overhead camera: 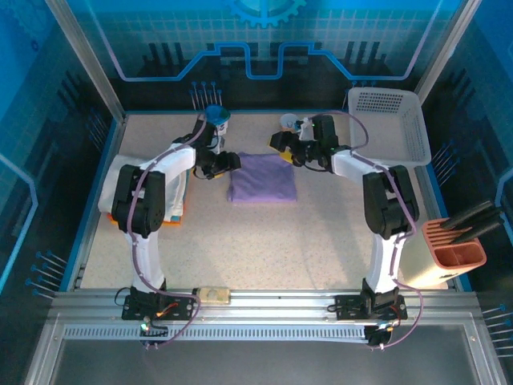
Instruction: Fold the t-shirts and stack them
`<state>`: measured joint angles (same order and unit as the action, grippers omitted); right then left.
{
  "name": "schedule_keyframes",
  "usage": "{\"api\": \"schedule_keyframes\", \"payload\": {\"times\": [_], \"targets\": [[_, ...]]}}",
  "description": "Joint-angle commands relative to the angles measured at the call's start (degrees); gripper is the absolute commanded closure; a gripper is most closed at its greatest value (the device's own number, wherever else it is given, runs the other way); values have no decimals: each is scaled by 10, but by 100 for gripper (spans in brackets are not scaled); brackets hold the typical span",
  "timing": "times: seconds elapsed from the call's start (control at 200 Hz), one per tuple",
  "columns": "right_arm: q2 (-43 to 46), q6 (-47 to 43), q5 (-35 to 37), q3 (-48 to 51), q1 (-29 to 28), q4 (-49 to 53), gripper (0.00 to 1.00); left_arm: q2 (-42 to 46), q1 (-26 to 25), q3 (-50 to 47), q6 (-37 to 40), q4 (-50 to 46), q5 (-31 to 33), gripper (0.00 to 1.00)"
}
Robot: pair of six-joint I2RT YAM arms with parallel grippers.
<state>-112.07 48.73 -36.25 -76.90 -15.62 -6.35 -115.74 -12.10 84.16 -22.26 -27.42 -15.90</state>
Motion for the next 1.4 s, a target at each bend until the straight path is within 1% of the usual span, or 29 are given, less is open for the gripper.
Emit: {"api": "schedule_keyframes", "payload": {"times": [0.0, 0.12, 0.22, 0.33, 0.41, 0.56, 0.635, 0.77, 0.931, 1.011, 1.136, 1.231, 1.286, 1.336, 1.396], "targets": [[53, -26, -2, 42, 7, 25, 12, -31, -16, 17, 31, -37, 29, 30], [101, -44, 4, 94, 7, 43, 12, -55, -32, 37, 34, -43, 46, 28], [135, -51, 12, 142, 8, 39, 12, -70, -41, 51, 30, -55, 67, 28], [151, -50, 9, 182, 10, 28, 12, -78, -46, 50, 21, -52, 72, 28], [155, -46, 4, 201, 13, 19, 12, -80, -50, 47, 20, -46, 63, 30], [156, -40, -1, 215, 17, 14, 12, -79, -65, 45, 15, -34, 36, 36], [158, -36, -5, 215, 22, 10, 12, -79, -69, 42, 7, -26, 21, 41], [165, -36, -8, 213, 30, 14, 12, -87, -71, 41, -4, -21, 12, 49], [171, -30, -17, 224, 45, 9, 12, -89, -76, 35, -11, -14, 8, 54], [176, -29, -19, 229, 51, 8, 12, -95, -77, 34, -17, -11, 8, 61], [180, -29, -22, 237, 61, 8, 13, -105, -78, 41, -24, -14, 16, 74], [181, -26, -28, 245, 73, 1, 13, -109, -81, 44, -28, -15, 21, 78], [179, -25, -30, 251, 80, -3, 13, -109, -85, 49, -27, -25, 34, 83], [178, -20, -35, 257, 86, -10, 13, -106, -90, 55, -22, -38, 52, 89], [179, -16, -38, 262, 93, -19, 13, -100, -95, 61, -14, -54, 76, 93]]}}
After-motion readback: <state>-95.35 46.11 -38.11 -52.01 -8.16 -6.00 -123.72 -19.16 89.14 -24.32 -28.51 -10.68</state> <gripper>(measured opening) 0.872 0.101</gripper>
